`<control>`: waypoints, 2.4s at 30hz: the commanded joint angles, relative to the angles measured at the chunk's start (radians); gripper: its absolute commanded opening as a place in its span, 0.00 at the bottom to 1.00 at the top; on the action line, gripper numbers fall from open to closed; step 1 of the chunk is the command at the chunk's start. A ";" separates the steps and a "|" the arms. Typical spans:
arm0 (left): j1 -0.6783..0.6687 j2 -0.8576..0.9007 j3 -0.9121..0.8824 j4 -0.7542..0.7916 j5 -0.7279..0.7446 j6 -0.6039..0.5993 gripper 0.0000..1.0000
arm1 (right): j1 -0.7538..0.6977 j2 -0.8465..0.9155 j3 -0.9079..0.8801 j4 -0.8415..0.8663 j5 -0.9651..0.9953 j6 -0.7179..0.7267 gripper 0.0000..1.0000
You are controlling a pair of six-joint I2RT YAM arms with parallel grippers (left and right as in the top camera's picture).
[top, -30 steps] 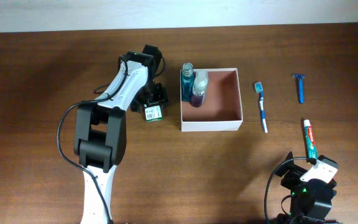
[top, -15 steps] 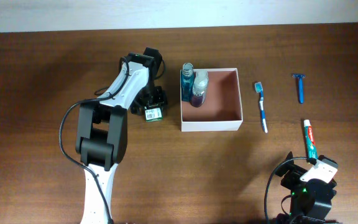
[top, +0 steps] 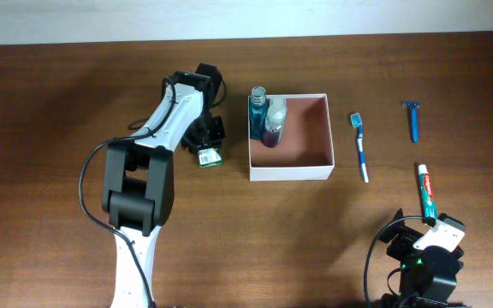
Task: Pack container
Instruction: 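Lower the left gripper and close it on the Dettol box, then lift the Dettol box and carry it over the pink box, then lower the Dettol box into the box's right side and release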
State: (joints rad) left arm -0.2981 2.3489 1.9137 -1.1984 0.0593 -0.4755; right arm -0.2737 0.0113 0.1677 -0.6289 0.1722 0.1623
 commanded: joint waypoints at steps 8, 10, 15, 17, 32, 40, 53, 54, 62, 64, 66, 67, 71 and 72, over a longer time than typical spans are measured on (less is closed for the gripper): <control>0.115 0.027 0.319 -0.187 -0.022 0.029 0.04 | -0.008 -0.002 0.021 -0.005 0.016 0.011 0.98; 0.121 0.027 0.422 -0.231 -0.022 0.052 0.03 | -0.008 -0.002 0.021 -0.005 0.016 0.011 0.98; 0.107 0.026 0.719 -0.344 -0.022 0.066 0.03 | -0.008 -0.002 0.021 -0.005 0.016 0.011 0.98; 0.091 0.023 0.820 -0.373 -0.022 0.072 0.02 | -0.008 -0.002 0.021 -0.005 0.016 0.011 0.98; -0.280 0.008 1.169 -0.354 -0.059 0.197 0.02 | -0.008 -0.002 0.021 -0.005 0.016 0.011 0.98; -0.448 0.009 0.985 -0.217 -0.113 0.195 0.05 | -0.008 -0.002 0.021 -0.005 0.016 0.011 0.98; -0.470 0.009 0.548 0.055 -0.151 -0.080 0.06 | -0.008 -0.002 0.021 -0.005 0.016 0.011 0.98; -0.470 0.009 0.534 0.066 -0.163 -0.081 0.06 | -0.008 -0.002 0.021 -0.005 0.016 0.011 0.98; -0.470 0.011 0.438 0.171 -0.170 -0.116 0.07 | -0.008 -0.002 0.021 -0.005 0.016 0.011 0.98; -0.470 0.014 0.424 0.183 -0.169 -0.116 0.08 | -0.008 -0.002 0.021 -0.005 0.016 0.011 0.98; -0.470 0.017 0.409 0.192 -0.170 -0.116 0.08 | -0.008 -0.002 0.021 -0.005 0.016 0.011 0.98; -0.470 0.017 0.401 0.195 -0.170 -0.116 0.08 | -0.008 -0.002 0.021 -0.005 0.016 0.011 0.98; -0.470 0.037 0.388 0.200 -0.173 -0.116 0.08 | -0.008 -0.002 0.021 -0.005 0.016 0.011 0.98; -0.470 0.043 0.388 0.200 -0.173 -0.116 0.08 | -0.008 -0.002 0.021 -0.005 0.016 0.011 0.98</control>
State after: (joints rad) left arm -0.7712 2.3810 2.3074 -1.0050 -0.0948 -0.5777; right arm -0.2745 0.0113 0.1684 -0.6296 0.1722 0.1619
